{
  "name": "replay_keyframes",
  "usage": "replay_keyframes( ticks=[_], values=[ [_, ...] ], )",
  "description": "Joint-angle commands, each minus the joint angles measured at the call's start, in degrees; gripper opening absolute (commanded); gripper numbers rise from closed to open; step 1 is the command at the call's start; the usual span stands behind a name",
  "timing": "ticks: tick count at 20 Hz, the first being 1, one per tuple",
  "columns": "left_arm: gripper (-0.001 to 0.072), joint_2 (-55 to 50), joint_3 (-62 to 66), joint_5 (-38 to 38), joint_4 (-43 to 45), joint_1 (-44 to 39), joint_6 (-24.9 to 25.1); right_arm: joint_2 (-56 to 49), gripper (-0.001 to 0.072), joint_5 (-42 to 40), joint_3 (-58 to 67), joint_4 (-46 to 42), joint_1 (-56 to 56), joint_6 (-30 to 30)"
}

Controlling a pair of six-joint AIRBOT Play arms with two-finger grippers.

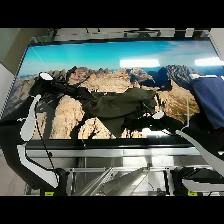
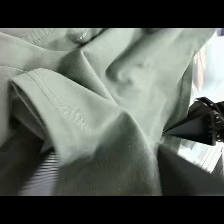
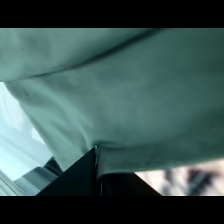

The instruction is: Fold the shirts.

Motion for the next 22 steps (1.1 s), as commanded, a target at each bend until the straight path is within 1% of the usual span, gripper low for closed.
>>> replay_keyframes(
  ticks=[1,3,5,6,7,10,11,12,13,14,16,18,20,22],
  values=[
    [0.032,0.0,0.1,-1.8,0.2,-1.3,0.9,-0.8,0.0017,-0.8,0.2,5.6,1.4,-4.0],
    [0.0318,0.0,0.1,-2.9,1.3,-2.5,0.9,-0.5,0.0016,0.0,0.3,5.3,1.4,-4.3],
    [0.0094,0.0,0.1,-3.0,6.0,-3.7,0.9,-0.1,0.0016,0.6,0.3,3.8,1.4,-4.4],
    [0.0023,0.0,0.1,-3.0,8.2,-4.0,0.9,0.2,0.0016,0.7,0.3,2.7,1.4,-4.4],
    [0.0023,0.0,0.1,-2.9,9.3,-4.0,0.9,0.3,0.0016,1.0,0.3,2.3,1.3,-4.4],
    [0.0023,0.7,0.1,-3.1,8.8,-3.0,1.0,0.3,0.0016,1.7,0.3,1.3,1.3,-4.4],
    [0.0045,1.5,0.1,-3.7,8.8,-2.0,1.0,0.3,0.0016,1.9,0.3,0.8,1.2,-4.4],
    [0.0271,2.1,0.1,-4.3,8.9,-0.8,1.0,0.3,0.0016,2.3,0.3,0.6,1.2,-4.4],
    [0.0545,2.8,0.1,-5.2,8.8,0.9,0.9,0.3,0.0016,2.6,0.3,0.6,1.2,-4.4],
    [0.0712,3.4,0.1,-6.1,8.8,2.6,-0.4,0.3,0.0016,2.9,0.3,0.6,1.2,-4.4],
    [0.0714,3.6,0.0,-9.5,8.5,5.8,-2.0,0.3,0.0016,3.0,0.3,0.6,1.2,-4.4],
    [0.0713,3.7,-2.5,-13.0,5.7,6.9,-1.7,0.3,0.0016,3.0,0.3,0.6,1.2,-4.9],
    [0.0713,3.7,-6.1,-14.0,0.8,6.3,2.3,0.3,0.0016,3.0,0.3,0.5,1.2,-4.9],
    [0.0713,3.7,-8.1,-13.2,-0.3,4.9,5.2,0.3,0.0016,3.0,0.3,0.5,1.2,-5.1]
  ],
)
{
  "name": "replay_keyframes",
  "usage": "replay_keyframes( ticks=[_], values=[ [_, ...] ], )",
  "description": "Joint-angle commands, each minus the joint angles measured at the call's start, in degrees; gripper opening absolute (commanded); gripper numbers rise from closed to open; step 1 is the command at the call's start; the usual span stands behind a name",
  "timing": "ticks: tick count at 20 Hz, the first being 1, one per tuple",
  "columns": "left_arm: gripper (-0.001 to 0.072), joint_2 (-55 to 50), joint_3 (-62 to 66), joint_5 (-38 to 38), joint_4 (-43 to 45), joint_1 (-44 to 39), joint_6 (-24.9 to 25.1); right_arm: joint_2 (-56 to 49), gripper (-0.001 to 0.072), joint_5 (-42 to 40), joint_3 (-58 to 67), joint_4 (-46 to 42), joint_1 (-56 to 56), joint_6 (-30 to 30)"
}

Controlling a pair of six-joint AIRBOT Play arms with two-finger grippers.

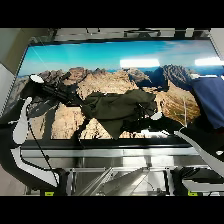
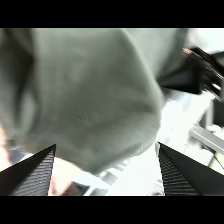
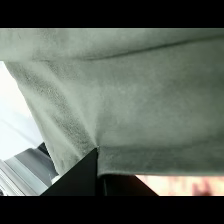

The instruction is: Fold the shirts.

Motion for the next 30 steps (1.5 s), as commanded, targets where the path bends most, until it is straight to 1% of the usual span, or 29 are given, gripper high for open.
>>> replay_keyframes(
  ticks=[1,3,4,5,6,7,8,10,12,14,16,17,19,21,22,23,24,25,26,28,29,30],
  values=[
    [0.0713,0.1,-3.4,-0.7,-2.9,-1.4,4.5,0.0,0.0016,0.1,0.1,0.0,0.0,-0.2],
    [0.0708,0.1,-3.6,2.2,0.2,-3.1,4.4,0.0,0.0016,0.1,0.1,-0.4,0.0,-0.2],
    [0.0659,0.1,-3.5,4.1,1.7,-3.9,3.8,0.0,0.0016,0.1,0.1,-0.4,0.0,-0.2],
    [0.0521,0.1,-3.5,6.2,2.8,-4.7,3.1,0.0,0.0016,0.1,0.1,-0.4,0.0,-0.2],
    [0.0345,0.1,-3.5,8.2,3.0,-5.5,3.1,0.0,0.0016,0.1,0.1,-0.4,0.0,-0.2],
    [0.012,0.1,-3.5,9.7,2.9,-6.1,3.1,0.0,0.0016,0.1,0.1,-0.4,0.0,-0.2],
    [0.0015,0.1,-3.4,11.0,2.9,-6.8,3.0,0.0,0.0016,0.2,0.1,-0.4,0.0,-0.2],
    [0.0017,0.2,-3.3,12.0,2.4,-7.1,1.0,0.7,0.0015,1.0,0.1,-0.4,-0.3,-0.9],
    [0.0016,1.7,-3.3,10.8,0.0,-6.0,0.5,4.0,0.0015,5.5,0.5,-0.5,-3.2,-2.3],
    [0.0016,6.3,-3.3,9.4,-7.5,-3.0,0.7,11.3,0.0015,12.4,2.0,-0.5,-9.8,-3.8],
    [0.0016,13.5,-3.3,7.3,-20.1,1.7,1.8,20.8,0.0015,21.6,6.6,-0.4,-19.6,-4.3],
    [0.0016,18.0,-3.3,6.5,-28.1,4.4,1.9,26.2,0.0015,27.2,10.6,0.7,-26.1,-4.2],
    [0.0016,27.9,-3.3,6.5,-43.5,10.1,2.2,34.9,0.0016,36.3,20.4,7.2,-39.1,-4.3],
    [0.0017,38.8,-3.3,9.2,-56.7,15.5,4.6,41.0,0.0016,40.3,31.5,13.4,-51.5,-4.3],
    [0.0017,44.2,-3.3,11.2,-61.2,17.9,6.3,43.0,0.0016,40.7,36.8,15.7,-57.0,-4.5],
    [0.0017,49.7,-2.6,13.7,-63.2,20.1,7.8,44.8,0.0016,40.6,42.3,17.2,-62.4,-4.7],
    [0.0017,54.2,-0.8,16.3,-62.5,22.2,8.0,45.8,0.0016,40.6,47.0,17.6,-66.6,-4.7],
    [0.0018,57.6,1.5,18.8,-60.0,23.6,7.8,46.2,0.0016,40.6,51.5,17.6,-69.1,-4.7],
    [0.0018,60.2,4.0,22.0,-55.6,24.9,7.1,45.9,0.0016,40.0,54.6,17.4,-69.0,-5.7],
    [0.0019,62.4,7.8,26.0,-44.9,25.9,5.1,45.3,0.0016,38.9,56.0,16.9,-67.8,-7.0],
    [0.0019,61.7,8.8,25.7,-41.8,25.9,4.1,44.3,0.0015,39.0,55.6,15.0,-66.9,-6.9],
    [0.0019,60.0,9.2,24.2,-40.9,25.6,3.5,43.4,0.0015,38.9,54.5,13.1,-65.5,-6.8]
  ],
)
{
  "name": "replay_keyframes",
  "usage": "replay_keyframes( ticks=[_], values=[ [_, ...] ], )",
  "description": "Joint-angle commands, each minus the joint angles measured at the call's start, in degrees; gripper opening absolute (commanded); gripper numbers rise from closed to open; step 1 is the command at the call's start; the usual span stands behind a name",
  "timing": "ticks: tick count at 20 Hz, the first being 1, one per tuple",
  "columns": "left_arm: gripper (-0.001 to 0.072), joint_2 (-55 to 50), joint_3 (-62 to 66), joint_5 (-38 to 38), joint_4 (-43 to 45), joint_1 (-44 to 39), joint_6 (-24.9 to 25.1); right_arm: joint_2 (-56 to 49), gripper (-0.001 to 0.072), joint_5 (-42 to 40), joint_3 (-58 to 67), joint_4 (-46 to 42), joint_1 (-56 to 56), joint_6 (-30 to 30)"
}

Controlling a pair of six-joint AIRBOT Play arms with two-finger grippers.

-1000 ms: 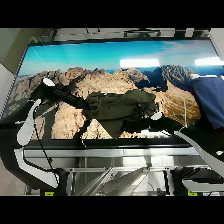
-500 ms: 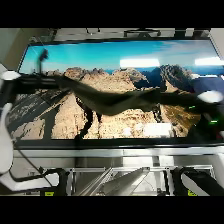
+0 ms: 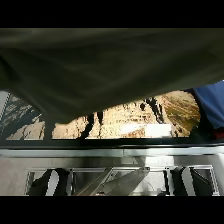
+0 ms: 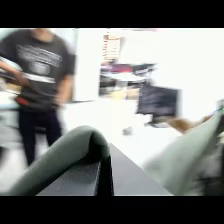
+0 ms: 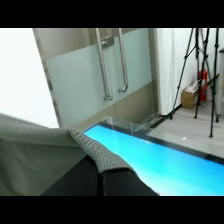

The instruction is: Fold the shirts.

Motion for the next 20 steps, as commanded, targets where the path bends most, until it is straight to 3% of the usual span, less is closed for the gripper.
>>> replay_keyframes(
  ticks=[1,4,6,8,10,14,15,16,17,20],
  values=[
    [0.0019,-1.1,3.1,1.4,7.3,-0.1,-2.0,-1.7,0.0015,-0.2,0.5,-3.3,1.8,-0.8],
    [0.0018,-12.1,1.8,-0.3,12.0,-12.5,-0.2,-6.2,0.0015,-1.9,-7.6,-12.1,12.6,-1.4],
    [0.0017,-21.7,1.7,2.0,23.0,-22.6,-0.1,-10.5,0.0015,-8.6,-15.3,-21.3,21.5,-1.4],
    [0.0018,-32.5,1.8,6.4,28.6,-29.6,0.0,-16.7,0.0015,-17.7,-22.0,-28.7,27.8,-1.6],
    [0.0017,-44.8,4.2,9.2,29.2,-32.5,0.2,-25.2,0.0016,-27.3,-26.0,-32.4,30.5,-1.7],
    [0.0022,-67.2,18.4,7.0,29.4,-32.4,-0.1,-43.6,0.0017,-42.2,-25.2,-31.8,30.4,-1.6],
    [0.0228,-70.6,22.2,5.7,29.4,-31.6,-1.0,-46.9,0.0053,-42.8,-23.8,-30.8,30.0,-1.6],
    [0.0369,-73.0,25.7,4.5,29.4,-30.3,-2.8,-49.5,0.0328,-41.6,-21.8,-29.4,29.0,-1.6],
    [0.0433,-74.1,28.4,2.9,29.6,-28.7,-4.8,-51.0,0.0465,-39.5,-19.7,-29.3,27.7,-1.5],
    [0.0442,-72.3,30.8,-6.1,30.4,-22.1,-10.1,-50.2,0.0458,-30.1,-15.3,-29.4,22.7,-1.4]
  ],
)
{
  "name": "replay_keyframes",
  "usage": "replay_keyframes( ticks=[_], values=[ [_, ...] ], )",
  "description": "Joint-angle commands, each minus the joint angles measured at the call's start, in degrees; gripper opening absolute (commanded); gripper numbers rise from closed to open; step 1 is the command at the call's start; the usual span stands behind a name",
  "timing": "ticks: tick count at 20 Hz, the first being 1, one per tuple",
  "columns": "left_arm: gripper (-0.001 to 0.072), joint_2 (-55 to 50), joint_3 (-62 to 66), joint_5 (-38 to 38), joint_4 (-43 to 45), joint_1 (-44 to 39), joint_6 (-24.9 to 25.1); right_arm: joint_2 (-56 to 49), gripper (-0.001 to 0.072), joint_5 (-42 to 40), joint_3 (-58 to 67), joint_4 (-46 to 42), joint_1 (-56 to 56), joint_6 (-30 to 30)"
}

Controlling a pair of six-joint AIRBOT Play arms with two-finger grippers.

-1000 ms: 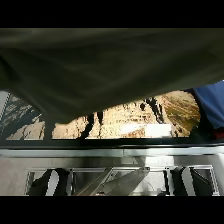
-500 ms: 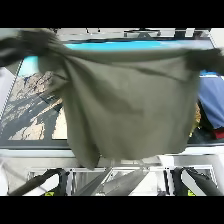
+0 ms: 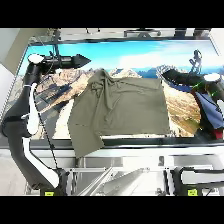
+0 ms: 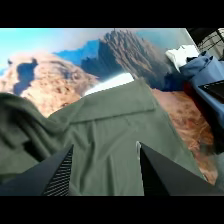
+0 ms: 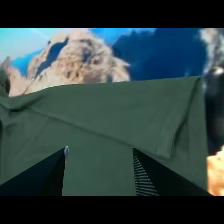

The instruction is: Fold the shirts.

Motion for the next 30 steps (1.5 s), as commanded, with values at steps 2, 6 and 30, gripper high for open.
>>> replay_keyframes(
  ticks=[2,6,30],
  values=[
    [0.044,2.0,0.0,-14.0,5.3,8.8,-8.4,-0.2,0.0457,14.3,3.9,-0.9,-8.2,0.0],
    [0.0439,11.8,-19.1,-23.1,20.7,12.6,-12.7,3.0,0.0402,31.4,-0.7,-2.9,-16.2,0.2],
    [0.0073,16.7,-49.5,-6.3,31.0,10.6,-6.8,11.8,0.0363,29.4,-25.0,-9.4,-25.4,0.0]
  ],
)
